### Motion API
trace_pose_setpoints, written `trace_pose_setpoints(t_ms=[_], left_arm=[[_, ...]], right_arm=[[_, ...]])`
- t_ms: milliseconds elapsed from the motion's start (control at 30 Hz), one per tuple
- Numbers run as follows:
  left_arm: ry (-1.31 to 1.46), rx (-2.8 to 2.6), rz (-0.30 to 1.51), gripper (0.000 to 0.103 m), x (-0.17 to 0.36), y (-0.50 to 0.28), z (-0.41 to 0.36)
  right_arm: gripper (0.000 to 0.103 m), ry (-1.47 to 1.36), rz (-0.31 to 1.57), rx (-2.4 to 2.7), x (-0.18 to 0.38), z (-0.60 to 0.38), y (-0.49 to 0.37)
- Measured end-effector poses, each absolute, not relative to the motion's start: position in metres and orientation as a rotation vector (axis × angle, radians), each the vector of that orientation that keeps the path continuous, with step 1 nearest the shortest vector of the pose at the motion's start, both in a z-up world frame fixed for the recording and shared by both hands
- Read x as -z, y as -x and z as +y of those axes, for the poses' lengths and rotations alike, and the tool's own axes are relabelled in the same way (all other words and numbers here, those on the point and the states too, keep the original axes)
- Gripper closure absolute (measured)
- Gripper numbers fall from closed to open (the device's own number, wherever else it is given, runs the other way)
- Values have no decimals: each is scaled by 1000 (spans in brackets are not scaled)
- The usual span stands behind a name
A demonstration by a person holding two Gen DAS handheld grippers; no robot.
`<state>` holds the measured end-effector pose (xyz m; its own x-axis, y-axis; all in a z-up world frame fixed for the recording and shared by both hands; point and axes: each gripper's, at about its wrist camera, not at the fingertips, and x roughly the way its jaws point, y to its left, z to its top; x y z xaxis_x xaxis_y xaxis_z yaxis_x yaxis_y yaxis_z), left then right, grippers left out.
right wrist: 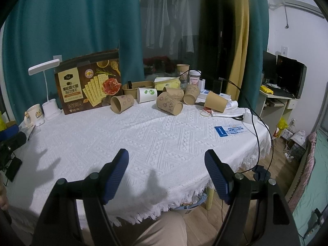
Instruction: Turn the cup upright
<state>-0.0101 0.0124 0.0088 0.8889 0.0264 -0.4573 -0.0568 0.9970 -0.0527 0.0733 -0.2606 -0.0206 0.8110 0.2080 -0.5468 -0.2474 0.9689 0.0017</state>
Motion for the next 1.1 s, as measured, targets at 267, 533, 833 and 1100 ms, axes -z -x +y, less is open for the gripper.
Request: trace_pose_setpoints(t_ms=[267,533,833,1100], left_arm=[[66,-44,474,16,-10,10,13],[65,-30,488,13,-9,-9,16],[29,36,643,0,19,-109,26],[-51,71,755,0,49,-221,34]], right_arm=[[29,71,576,-245,20,-260,-74],[29,62,601,-250,23,-257,-95],[29,22,664,-239,51,-256,-171],[29,5,730,-218,84,-255,-260]])
